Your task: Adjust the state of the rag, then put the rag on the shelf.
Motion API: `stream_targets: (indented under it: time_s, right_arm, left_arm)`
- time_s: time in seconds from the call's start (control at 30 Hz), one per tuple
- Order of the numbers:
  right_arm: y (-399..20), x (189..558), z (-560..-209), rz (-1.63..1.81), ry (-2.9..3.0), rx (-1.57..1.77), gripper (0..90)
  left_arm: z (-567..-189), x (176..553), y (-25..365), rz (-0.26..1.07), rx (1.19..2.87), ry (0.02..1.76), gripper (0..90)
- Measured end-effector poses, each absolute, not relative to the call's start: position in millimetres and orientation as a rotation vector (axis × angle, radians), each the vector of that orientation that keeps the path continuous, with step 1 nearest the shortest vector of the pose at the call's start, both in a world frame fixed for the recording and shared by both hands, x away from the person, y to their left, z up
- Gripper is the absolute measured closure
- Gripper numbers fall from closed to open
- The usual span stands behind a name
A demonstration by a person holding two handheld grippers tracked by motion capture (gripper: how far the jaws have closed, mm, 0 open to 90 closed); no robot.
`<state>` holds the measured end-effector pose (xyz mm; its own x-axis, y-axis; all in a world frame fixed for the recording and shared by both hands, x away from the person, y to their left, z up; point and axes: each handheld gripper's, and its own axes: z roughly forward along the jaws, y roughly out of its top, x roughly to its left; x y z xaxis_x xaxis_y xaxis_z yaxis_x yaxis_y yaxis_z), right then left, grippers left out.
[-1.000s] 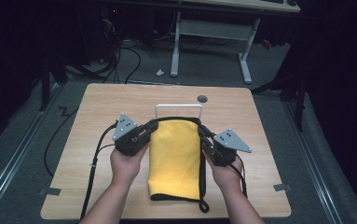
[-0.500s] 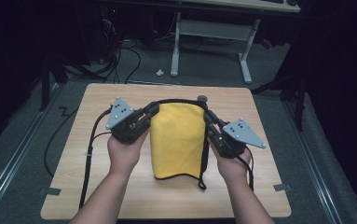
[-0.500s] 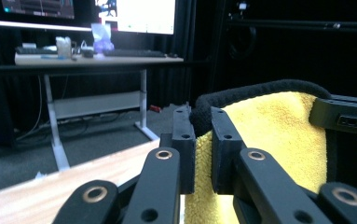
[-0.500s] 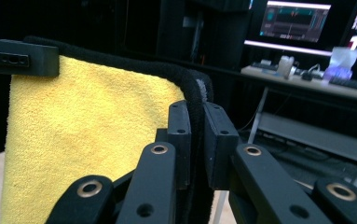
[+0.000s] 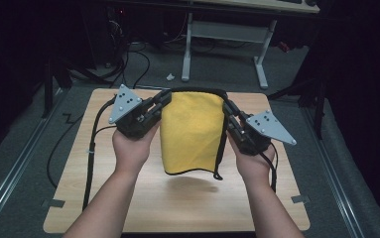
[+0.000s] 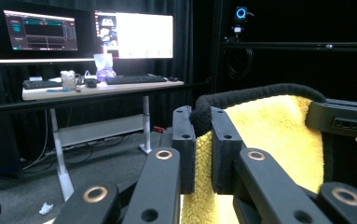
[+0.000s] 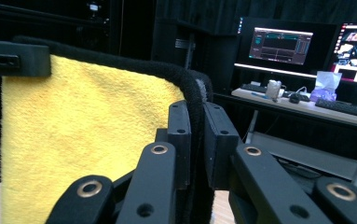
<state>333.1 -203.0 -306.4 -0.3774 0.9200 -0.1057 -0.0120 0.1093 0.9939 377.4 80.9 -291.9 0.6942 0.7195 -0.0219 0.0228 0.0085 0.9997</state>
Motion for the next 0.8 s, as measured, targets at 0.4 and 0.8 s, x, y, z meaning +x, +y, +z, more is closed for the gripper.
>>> stream_targets:
  time_s: [0.4,0.8]
  right_arm:
    - [-206,338,-289,1.382,1.544,0.899,83.0]
    - [-206,363,-286,1.366,1.530,0.918,83.0]
  left_arm:
    - [-275,386,82,0.619,1.475,0.633,82.6]
    - [-278,412,74,0.636,1.489,0.658,82.7]
